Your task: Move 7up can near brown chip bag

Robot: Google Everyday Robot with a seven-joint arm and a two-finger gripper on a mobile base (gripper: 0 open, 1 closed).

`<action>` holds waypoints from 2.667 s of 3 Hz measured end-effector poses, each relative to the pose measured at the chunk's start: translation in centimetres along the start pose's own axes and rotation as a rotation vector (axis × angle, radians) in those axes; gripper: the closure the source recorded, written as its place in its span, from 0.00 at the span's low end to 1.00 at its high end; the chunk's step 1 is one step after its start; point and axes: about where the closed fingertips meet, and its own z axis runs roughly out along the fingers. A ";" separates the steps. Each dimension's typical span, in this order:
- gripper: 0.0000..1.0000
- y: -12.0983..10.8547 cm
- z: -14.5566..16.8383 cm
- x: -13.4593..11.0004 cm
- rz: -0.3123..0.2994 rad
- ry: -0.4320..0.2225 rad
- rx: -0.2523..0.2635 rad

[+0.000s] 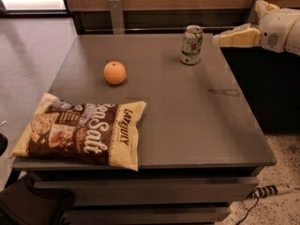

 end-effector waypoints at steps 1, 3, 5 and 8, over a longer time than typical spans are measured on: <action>0.00 -0.2 2.2 1.6 0.065 -0.038 -0.018; 0.00 0.1 7.4 4.1 0.140 -0.115 -0.073; 0.00 1.0 10.2 4.7 0.180 -0.161 -0.090; 0.00 1.1 13.1 6.2 0.169 -0.089 -0.101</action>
Offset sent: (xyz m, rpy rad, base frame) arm 0.0622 0.0267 -0.0544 0.1790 0.0401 0.0756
